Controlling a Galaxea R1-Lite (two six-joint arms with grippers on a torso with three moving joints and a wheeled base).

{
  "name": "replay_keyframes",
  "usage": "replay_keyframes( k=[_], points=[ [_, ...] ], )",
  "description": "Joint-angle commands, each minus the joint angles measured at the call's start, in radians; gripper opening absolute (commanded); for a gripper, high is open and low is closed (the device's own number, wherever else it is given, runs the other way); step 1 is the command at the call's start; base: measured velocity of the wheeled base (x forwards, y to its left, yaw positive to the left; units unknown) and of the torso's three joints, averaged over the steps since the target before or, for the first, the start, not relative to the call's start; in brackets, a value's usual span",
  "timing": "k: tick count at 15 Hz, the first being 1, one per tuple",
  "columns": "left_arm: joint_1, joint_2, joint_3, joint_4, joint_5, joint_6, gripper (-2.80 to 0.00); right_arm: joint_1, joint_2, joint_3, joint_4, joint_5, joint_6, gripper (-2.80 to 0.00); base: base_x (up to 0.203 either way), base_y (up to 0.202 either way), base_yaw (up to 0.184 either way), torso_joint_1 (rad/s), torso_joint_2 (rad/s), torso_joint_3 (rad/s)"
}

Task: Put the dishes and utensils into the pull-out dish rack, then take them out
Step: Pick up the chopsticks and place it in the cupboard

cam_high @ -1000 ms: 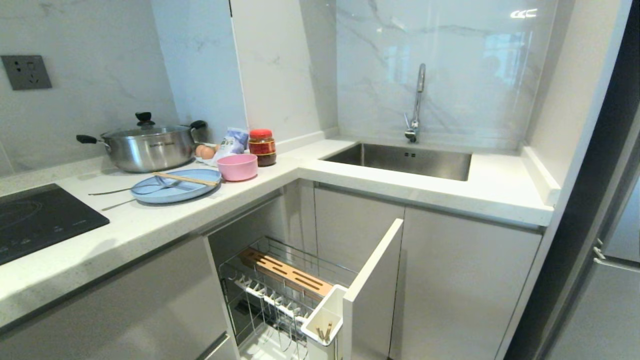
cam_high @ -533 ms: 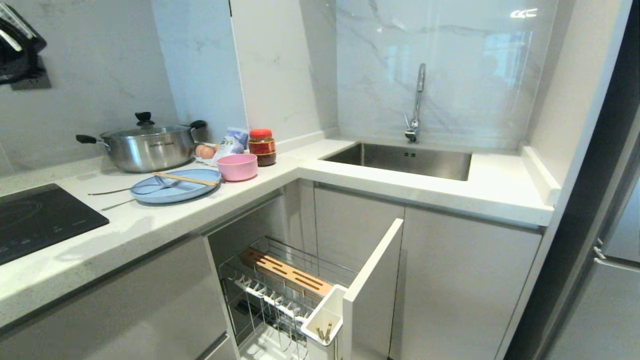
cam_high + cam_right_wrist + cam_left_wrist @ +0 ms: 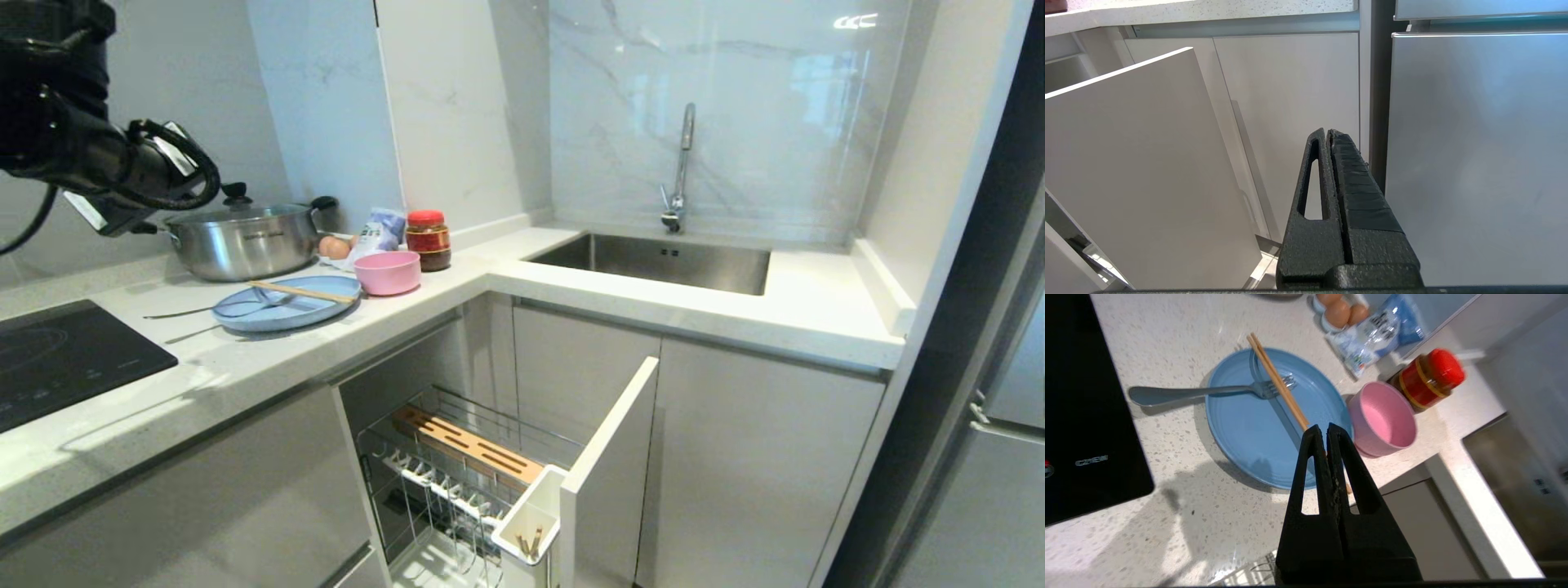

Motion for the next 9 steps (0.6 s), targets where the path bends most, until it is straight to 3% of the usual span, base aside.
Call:
replay_keyframes(
  k=[1, 9],
  points=[
    [0.001, 0.074, 0.000, -0.001, 0.004, -0.001, -2.80, 0.000, -0.004, 0.000, -0.001, 0.000, 0.001, -2.80, 0.000, 0.000, 0.000, 0.000, 0.00, 0.000],
    [0.005, 0.190, -0.001, -0.036, 0.008, 0.023, -2.80, 0.000, -0.004, 0.000, -0.001, 0.000, 0.001, -2.80, 0.000, 0.000, 0.000, 0.000, 0.00, 0.000]
  ],
)
